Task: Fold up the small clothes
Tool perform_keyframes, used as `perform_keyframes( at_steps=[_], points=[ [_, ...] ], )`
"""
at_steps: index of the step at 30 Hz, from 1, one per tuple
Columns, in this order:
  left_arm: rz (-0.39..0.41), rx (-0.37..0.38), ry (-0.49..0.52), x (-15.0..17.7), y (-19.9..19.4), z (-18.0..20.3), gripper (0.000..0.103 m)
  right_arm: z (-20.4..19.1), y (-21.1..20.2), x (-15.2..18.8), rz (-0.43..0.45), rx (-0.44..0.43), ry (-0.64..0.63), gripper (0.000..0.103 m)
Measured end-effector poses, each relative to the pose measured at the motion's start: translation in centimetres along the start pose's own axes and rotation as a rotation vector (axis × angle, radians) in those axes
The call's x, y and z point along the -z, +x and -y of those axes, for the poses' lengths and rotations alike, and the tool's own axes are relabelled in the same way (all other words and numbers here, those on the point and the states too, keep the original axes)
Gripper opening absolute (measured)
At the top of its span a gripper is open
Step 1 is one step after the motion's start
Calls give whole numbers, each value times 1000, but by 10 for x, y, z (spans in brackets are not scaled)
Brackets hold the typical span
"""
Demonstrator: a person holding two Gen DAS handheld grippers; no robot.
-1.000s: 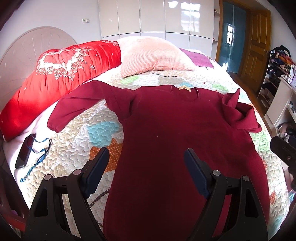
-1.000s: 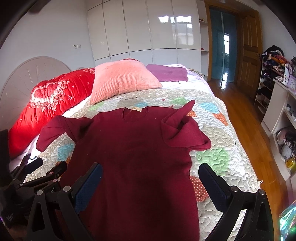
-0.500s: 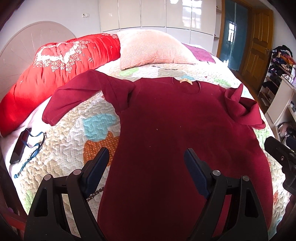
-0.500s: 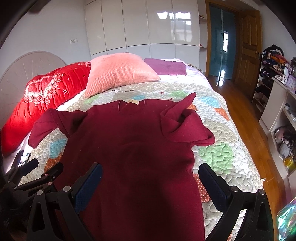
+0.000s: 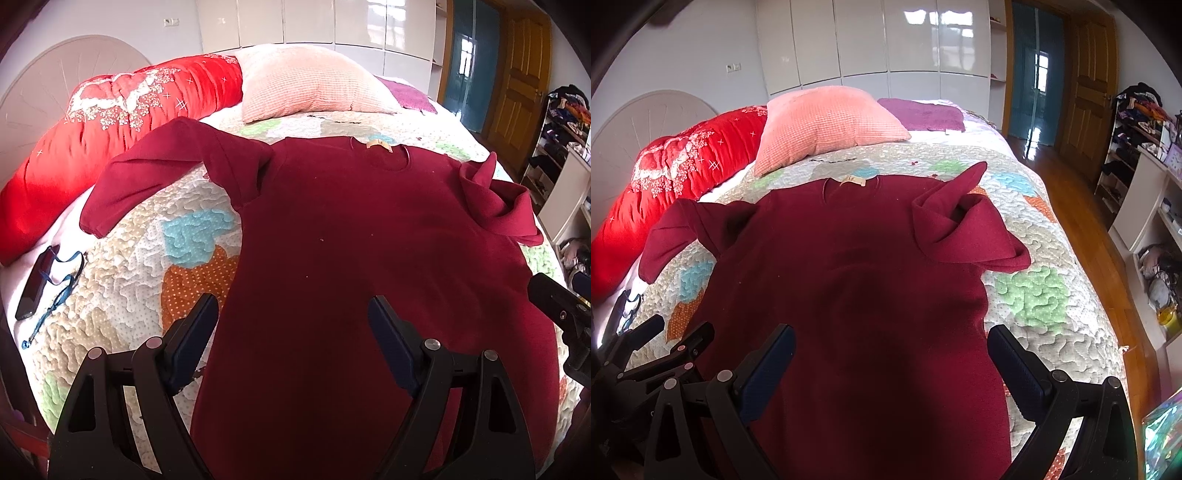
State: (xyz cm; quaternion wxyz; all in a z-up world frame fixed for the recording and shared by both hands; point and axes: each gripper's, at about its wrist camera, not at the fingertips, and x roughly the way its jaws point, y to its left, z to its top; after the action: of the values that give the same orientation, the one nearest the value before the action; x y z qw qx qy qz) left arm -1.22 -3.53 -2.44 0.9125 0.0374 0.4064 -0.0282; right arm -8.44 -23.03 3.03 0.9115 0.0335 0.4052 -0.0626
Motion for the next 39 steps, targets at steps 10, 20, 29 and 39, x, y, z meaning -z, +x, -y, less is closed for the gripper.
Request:
perform_keyframes(
  at_steps=[10, 20, 29, 39],
  points=[
    [-10, 4, -4, -1, 7, -2, 83, -4, 11, 1, -22, 2, -11, 103],
    [-15, -2, 10, -4, 16, -1, 83, -9, 21, -4, -35, -3, -24, 103],
    [-19, -9, 2, -11, 27, -10, 83, -26, 36, -13, -44, -11, -53, 103],
    [-15, -23, -31, -23, 40, -29, 83, -61, 58, -28, -49, -41, -116, 103]
  ],
)
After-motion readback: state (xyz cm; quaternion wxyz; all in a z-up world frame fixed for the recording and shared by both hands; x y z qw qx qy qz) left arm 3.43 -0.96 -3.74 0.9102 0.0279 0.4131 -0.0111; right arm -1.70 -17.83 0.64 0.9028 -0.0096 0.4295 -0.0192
